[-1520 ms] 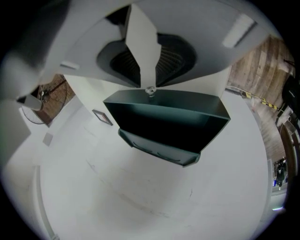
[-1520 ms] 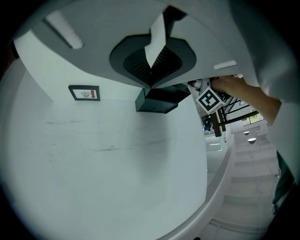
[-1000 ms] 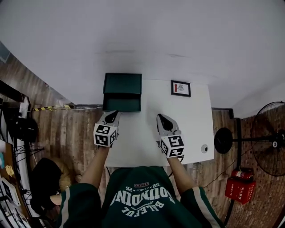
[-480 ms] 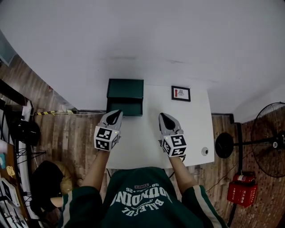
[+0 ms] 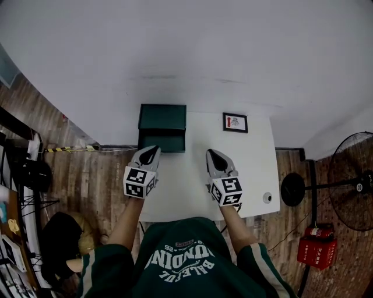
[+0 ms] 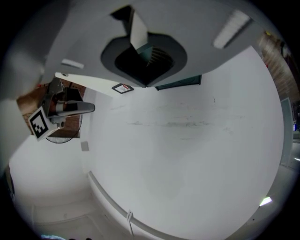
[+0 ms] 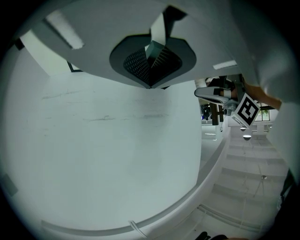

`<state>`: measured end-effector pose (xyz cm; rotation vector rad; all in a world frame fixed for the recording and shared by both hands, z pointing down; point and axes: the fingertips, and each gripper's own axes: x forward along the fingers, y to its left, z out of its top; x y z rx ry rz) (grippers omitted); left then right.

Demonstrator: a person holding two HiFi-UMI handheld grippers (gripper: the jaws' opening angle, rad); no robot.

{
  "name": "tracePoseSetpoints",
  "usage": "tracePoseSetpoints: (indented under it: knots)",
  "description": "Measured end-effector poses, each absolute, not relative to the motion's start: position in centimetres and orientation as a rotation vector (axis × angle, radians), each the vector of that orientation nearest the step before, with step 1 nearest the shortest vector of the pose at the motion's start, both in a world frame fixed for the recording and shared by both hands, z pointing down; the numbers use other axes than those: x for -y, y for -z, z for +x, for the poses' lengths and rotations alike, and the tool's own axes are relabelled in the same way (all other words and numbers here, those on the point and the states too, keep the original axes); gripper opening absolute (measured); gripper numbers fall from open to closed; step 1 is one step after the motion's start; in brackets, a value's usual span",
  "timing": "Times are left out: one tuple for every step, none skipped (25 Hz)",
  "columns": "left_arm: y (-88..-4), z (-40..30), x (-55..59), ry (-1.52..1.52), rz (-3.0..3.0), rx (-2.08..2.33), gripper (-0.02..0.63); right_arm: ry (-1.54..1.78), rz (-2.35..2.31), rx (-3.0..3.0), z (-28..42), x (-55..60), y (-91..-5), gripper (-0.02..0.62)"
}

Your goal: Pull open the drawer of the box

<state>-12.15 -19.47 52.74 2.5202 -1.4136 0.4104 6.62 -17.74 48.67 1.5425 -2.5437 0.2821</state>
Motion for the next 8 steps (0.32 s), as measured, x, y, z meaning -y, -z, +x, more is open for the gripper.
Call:
tracePoseSetpoints:
  knots:
    - [-52.80,-12.12,19.51,-0.410,2.518,1.413,0.052,-0.285,1.543,2.543,6.65,17.76,-48.73,0.002]
    - [-52.87,-12.11,19.55,-0.410,2.516,1.413,0.052,-0.287,1.543,2.542,6.66,17.78,-48.79,0.002]
    - [-52.96,-12.10,19.58,-0.410,2.514,1.413,0.052,-0.290,1.541,2.542,6.65,17.79,-48.88,0.002]
    - [-53.06,-12.11,19.61,-0.410,2.513,1.413,0.052,-0.291,1.539,2.542,6.61,17.79,-48.99,0.002]
    - [-53.18,-12.14,19.64,-0.410,2.511,1.414,0.054,-0.293,1.537,2.542,6.57,17.79,-49.12,0.002]
    - [-53.30,-12.19,19.68,-0.411,2.509,1.415,0.052,-0.294,1.534,2.542,6.51,17.80,-49.25,0.002]
    - [-53.43,-12.25,19.72,-0.412,2.507,1.416,0.054,-0.296,1.532,2.543,6.44,17.81,-49.38,0.002]
    - [-53.57,-12.32,19.77,-0.413,2.505,1.417,0.052,-0.298,1.530,2.543,6.38,17.83,-49.50,0.002]
